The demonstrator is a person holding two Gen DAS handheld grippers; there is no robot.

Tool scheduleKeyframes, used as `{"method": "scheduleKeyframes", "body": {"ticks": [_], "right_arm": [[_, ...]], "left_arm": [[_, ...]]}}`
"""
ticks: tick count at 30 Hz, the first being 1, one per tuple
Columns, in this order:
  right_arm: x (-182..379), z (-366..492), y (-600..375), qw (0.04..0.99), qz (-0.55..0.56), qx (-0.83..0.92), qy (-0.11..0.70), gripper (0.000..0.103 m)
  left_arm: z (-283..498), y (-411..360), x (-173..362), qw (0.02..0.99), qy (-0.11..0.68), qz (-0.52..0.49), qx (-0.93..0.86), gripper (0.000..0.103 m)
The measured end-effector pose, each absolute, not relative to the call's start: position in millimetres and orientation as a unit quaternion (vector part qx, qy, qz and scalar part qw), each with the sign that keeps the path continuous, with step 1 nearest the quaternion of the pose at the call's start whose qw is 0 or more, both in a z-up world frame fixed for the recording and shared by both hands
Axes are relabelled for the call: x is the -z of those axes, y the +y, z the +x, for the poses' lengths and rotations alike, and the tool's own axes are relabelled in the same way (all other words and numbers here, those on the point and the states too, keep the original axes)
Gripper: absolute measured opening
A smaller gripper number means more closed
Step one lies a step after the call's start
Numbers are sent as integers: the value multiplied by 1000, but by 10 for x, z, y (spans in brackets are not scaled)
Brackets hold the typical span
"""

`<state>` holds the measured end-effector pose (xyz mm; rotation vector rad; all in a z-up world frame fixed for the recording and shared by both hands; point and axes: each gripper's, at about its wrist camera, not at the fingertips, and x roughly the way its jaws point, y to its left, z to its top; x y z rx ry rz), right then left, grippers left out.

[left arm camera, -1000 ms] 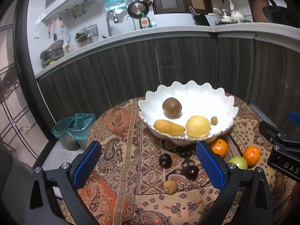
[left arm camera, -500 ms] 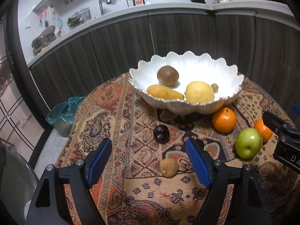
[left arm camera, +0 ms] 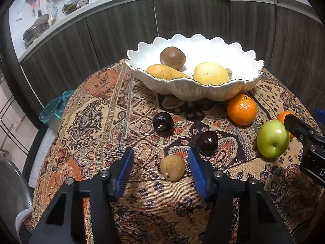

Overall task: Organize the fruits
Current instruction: 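Withdraw both tools from the bowl and reach toward the fruits on the cloth, then grasp the small brown fruit with the left tool while the right tool grasps the green apple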

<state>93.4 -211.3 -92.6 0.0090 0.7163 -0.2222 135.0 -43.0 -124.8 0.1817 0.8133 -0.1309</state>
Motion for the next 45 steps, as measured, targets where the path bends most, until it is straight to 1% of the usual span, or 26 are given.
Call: {"method": "scheduleKeyframes", "body": {"ticks": [5,8,9,10,13,18,28,29,36,38,45], "right_arm": [[924,935,-2109,930,2,110,350,94],[923,937,-2108,930,2,110,350,94],[922,938,-2108,930,2,110,350,94],[923,942,-2110,930,2,111,350,94],[920,938,-2107,930,2,111,351,94],[915,936,-2100,930,2,112,351,94],[887,951,-1930,933,10,65,354,93],[892,959,-1899,933,8,62,355,92],[957,1032,-1733,929,4,37,369,73],[997,1074,-1720,925,8,32,378,70],[1088,1157,-1709,917,15,26,397,69]], "left_arm": [[1389,-438,1305,901,419,80,77,38],[1400,-454,1341,896,428,80,83,36],[1400,-457,1344,896,428,80,83,35],[1400,-459,1348,895,430,80,85,30],[1404,-468,1352,894,432,80,90,26],[1416,-422,1337,894,434,63,93,25],[1315,-228,1111,913,398,63,65,25],[1308,-201,1097,914,395,63,61,25],[1325,-68,1090,916,395,52,52,25],[1329,-49,1092,915,396,49,52,25],[1344,-24,1101,915,398,44,53,25]]}}
